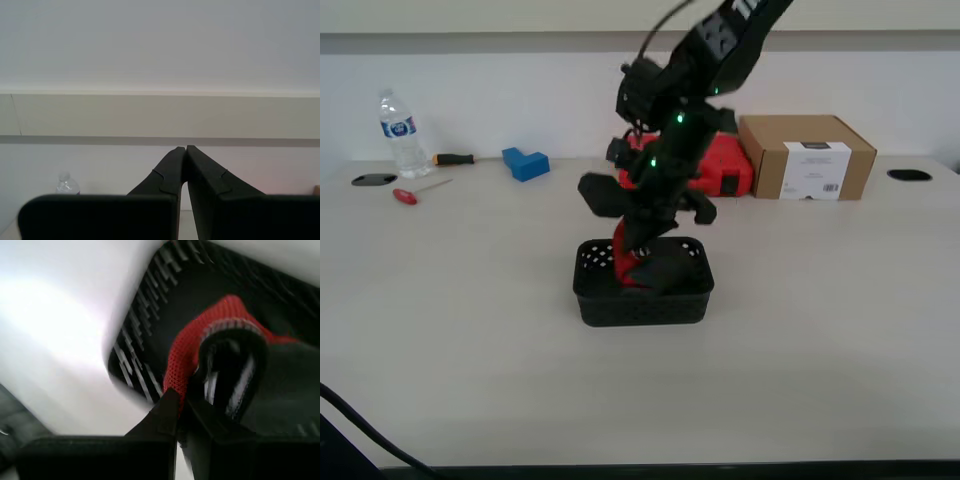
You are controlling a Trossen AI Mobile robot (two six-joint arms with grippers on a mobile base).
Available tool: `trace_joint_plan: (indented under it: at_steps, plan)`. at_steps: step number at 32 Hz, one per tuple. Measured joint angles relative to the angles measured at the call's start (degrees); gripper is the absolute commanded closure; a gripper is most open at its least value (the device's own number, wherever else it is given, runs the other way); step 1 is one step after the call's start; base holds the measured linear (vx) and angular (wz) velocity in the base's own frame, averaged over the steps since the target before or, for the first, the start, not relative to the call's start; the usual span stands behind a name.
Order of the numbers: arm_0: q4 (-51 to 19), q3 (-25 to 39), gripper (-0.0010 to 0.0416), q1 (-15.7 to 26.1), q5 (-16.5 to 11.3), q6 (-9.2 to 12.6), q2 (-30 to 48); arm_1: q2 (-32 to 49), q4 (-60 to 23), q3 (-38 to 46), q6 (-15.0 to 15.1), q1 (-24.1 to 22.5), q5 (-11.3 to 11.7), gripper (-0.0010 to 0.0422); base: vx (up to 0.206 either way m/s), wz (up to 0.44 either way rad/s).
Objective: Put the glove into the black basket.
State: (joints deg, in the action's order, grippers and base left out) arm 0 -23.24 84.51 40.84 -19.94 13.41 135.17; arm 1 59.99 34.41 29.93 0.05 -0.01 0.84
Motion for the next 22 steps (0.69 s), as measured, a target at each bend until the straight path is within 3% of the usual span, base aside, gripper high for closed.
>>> trace_joint_plan:
  at_steps: [1, 2, 8, 10, 11, 12, 14, 22]
  plan:
    - [-8.0, 3.2, 0.0406, 0.0, -0.3, 0.0, 4.0, 0.0, -0.6, 0.0, 0.0, -0.1, -0.5, 0.0412, 0.013, 0.005]
    - [-2.7, 4.9, 0.0406, -0.1, -1.3, -0.2, 4.9, 0.0, -0.2, 0.1, 0.0, 0.0, 0.3, 0.0412, -0.017, -0.041]
    - [-5.4, 8.6, 0.0403, -0.3, 0.2, -2.0, 5.0, -0.4, -0.6, 0.2, 0.0, 0.0, 1.5, 0.0412, 0.0, 0.0]
    - [-5.2, 8.6, 0.0401, -0.9, -1.9, -2.8, 4.8, -0.4, -0.7, 0.2, 0.0, 0.0, 1.5, 0.0412, 0.0, 0.0]
    - [-5.5, 8.4, 0.0399, -1.3, -4.3, -3.3, 4.9, -0.4, -0.7, 0.2, 0.0, 0.0, 1.5, 0.0412, 0.0, 0.0]
    - [-5.6, 8.3, 0.0398, -1.6, -4.3, -3.3, 5.0, -0.4, -0.7, 0.2, 0.0, 0.0, 1.5, 0.0412, 0.0, 0.0]
    - [-6.0, 8.4, 0.037, -2.3, -6.2, -4.4, 5.1, -0.3, -0.9, 0.2, 0.0, 0.0, 1.5, 0.0412, 0.0, 0.0]
    - [-7.5, 8.5, 0.0283, -2.3, -7.3, -4.8, 5.1, -0.3, -0.9, 0.2, 0.0, 0.0, 1.5, 0.0412, 0.0, 0.0]
